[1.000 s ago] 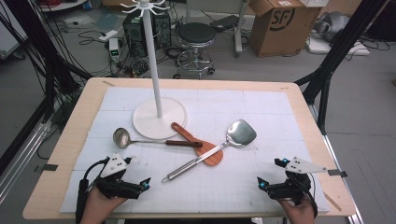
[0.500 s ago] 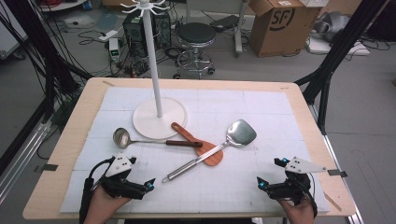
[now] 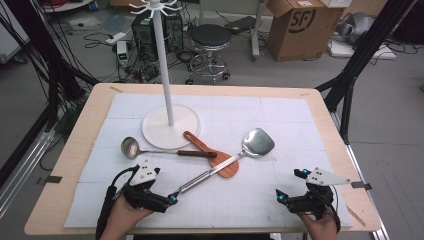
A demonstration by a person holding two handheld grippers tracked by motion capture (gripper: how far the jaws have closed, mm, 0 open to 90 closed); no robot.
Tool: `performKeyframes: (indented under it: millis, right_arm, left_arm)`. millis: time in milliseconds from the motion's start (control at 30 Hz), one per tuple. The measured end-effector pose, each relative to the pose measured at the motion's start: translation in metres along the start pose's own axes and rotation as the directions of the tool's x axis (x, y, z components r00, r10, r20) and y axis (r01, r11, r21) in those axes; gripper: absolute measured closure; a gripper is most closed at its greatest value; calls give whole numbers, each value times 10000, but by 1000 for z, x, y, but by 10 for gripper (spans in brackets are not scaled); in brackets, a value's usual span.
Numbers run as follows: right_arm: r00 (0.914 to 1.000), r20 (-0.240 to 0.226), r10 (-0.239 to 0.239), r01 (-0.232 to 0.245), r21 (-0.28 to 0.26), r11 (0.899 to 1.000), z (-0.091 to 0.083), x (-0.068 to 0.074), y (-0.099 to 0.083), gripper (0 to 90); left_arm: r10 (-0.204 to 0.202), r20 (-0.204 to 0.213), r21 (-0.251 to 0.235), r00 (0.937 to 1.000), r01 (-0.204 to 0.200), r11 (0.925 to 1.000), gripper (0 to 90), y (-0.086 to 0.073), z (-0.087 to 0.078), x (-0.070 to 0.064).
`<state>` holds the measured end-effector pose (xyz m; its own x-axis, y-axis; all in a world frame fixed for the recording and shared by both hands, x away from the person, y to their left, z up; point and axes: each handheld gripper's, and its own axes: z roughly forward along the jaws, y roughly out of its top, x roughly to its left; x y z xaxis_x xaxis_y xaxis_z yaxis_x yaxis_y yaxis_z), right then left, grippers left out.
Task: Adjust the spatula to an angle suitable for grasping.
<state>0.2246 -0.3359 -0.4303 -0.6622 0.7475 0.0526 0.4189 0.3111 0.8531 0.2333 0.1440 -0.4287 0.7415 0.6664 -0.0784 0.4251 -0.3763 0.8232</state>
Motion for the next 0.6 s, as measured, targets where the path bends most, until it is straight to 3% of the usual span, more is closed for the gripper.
performKeyframes:
  millis: [333,600]
  right_arm:
    - [10000,-54,-83,83,40,10000,2,1,1,5]
    - [9999,-100,-98,99,67,9999,3,2,1,5]
  left_arm:
    - [213,70,221,9997,-215,9995,31,5,16,-8]
    - [453,441,404,9980,-471,9981,138,9,32,-12]
